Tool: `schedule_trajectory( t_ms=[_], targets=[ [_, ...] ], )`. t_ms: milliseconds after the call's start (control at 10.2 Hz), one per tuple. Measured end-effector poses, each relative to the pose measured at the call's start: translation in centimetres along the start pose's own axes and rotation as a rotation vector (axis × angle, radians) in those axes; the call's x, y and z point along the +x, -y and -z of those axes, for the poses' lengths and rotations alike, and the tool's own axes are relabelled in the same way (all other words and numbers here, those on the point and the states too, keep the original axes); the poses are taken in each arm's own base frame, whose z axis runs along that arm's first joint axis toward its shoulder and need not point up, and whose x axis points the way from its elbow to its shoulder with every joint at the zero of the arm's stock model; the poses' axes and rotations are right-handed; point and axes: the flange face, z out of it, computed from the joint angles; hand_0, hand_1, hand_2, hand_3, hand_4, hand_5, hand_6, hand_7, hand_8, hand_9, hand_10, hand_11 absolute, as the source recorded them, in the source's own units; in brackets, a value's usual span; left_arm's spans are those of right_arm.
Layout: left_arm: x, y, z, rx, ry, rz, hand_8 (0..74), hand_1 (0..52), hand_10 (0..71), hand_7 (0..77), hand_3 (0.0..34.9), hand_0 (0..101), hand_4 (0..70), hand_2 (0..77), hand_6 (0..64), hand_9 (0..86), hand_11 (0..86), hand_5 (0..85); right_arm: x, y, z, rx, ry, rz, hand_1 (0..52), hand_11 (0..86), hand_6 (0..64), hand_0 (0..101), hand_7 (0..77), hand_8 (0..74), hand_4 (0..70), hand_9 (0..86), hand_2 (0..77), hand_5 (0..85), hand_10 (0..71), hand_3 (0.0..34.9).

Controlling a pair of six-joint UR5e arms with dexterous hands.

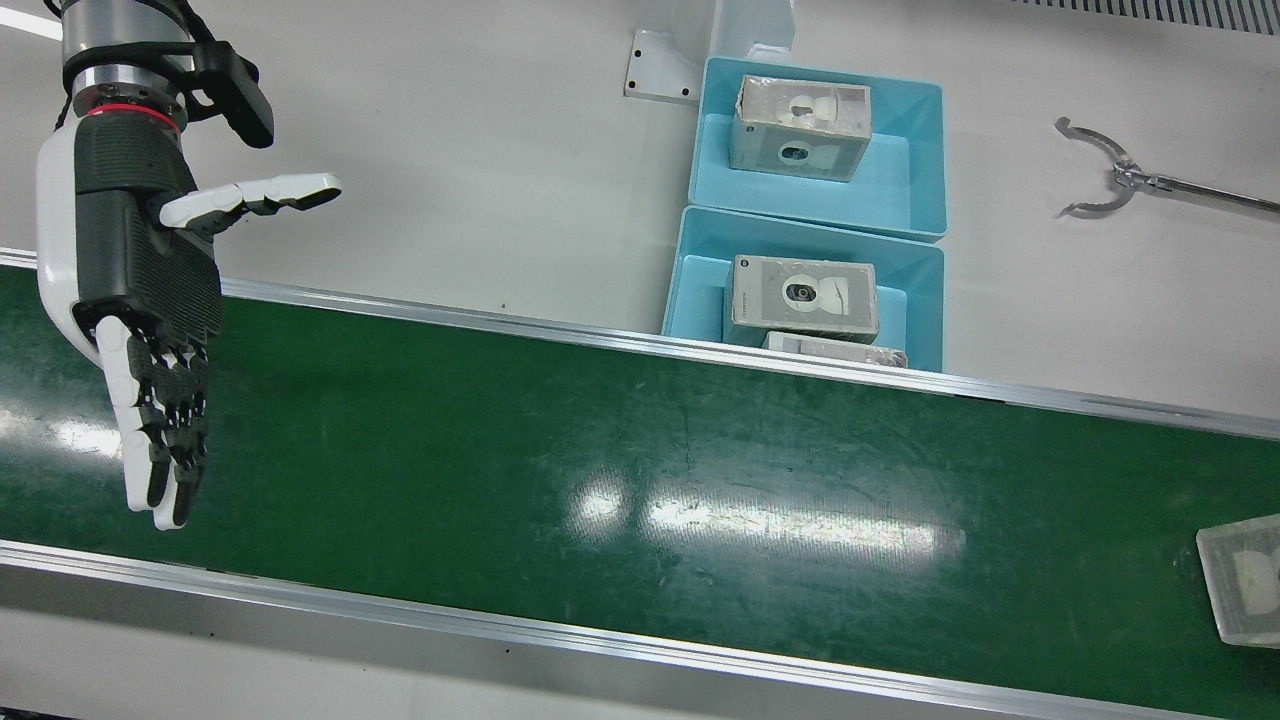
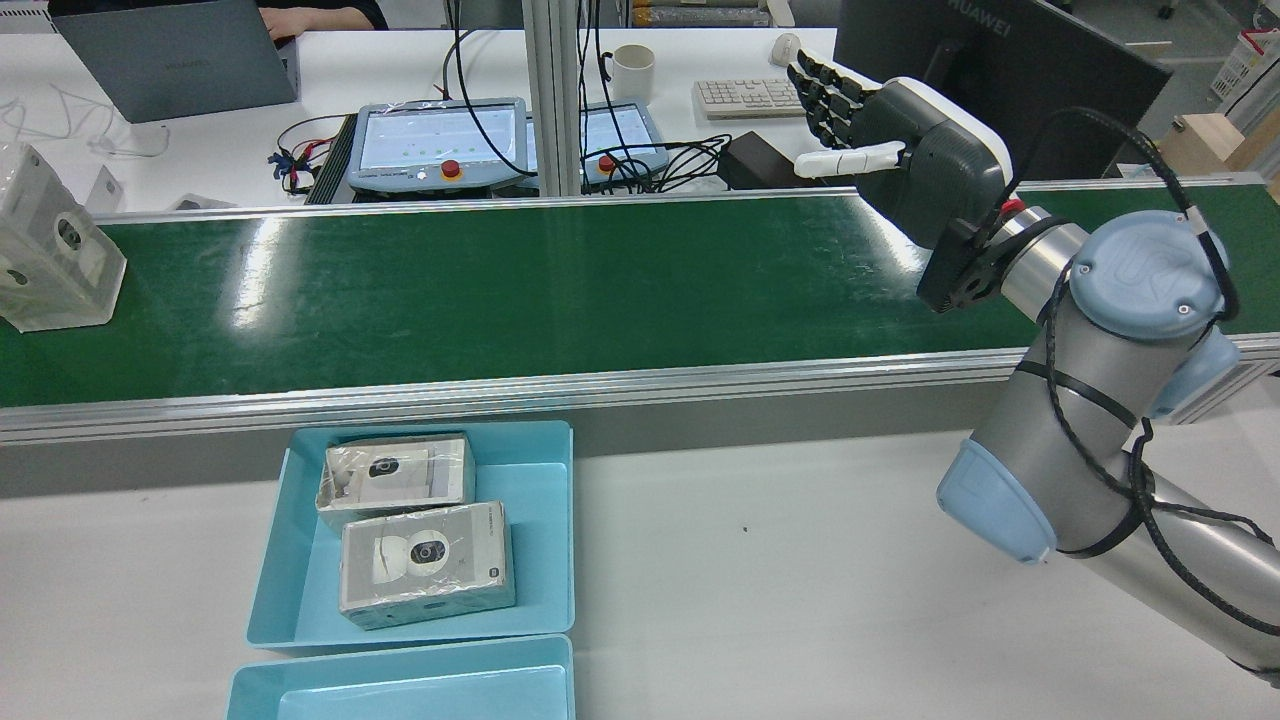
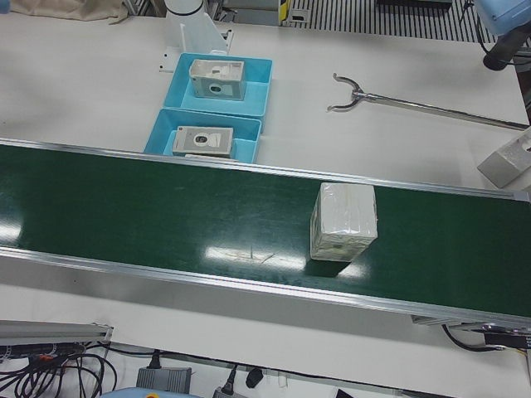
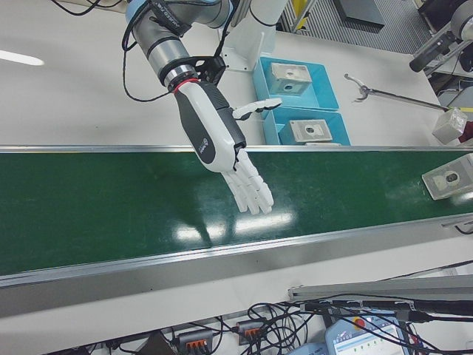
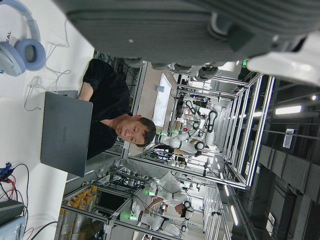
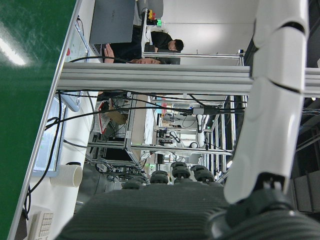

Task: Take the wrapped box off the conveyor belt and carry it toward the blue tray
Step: 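Hold the right hand open beside the belt as the wrapped box approaches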

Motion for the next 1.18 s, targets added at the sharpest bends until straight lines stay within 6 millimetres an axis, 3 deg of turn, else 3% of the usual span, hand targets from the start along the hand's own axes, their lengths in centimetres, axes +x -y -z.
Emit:
schedule_trajectory(
  t_ms=[1175],
  targets=[
    [0.0, 0.0, 0.0, 0.000, 0.000, 0.000, 0.0, 0.0, 0.0, 0.0, 0.0, 0, 0.0, 0.5, 0.0, 0.0, 0.0, 1.1, 1.1, -0.6, -0.8, -0.008, -0.012, 0.001, 13.1, 1.1, 0.0, 46, 0.0, 1.6, 2.7, 1.6, 10.4, 0.5, 0.0, 1.9]
  ],
)
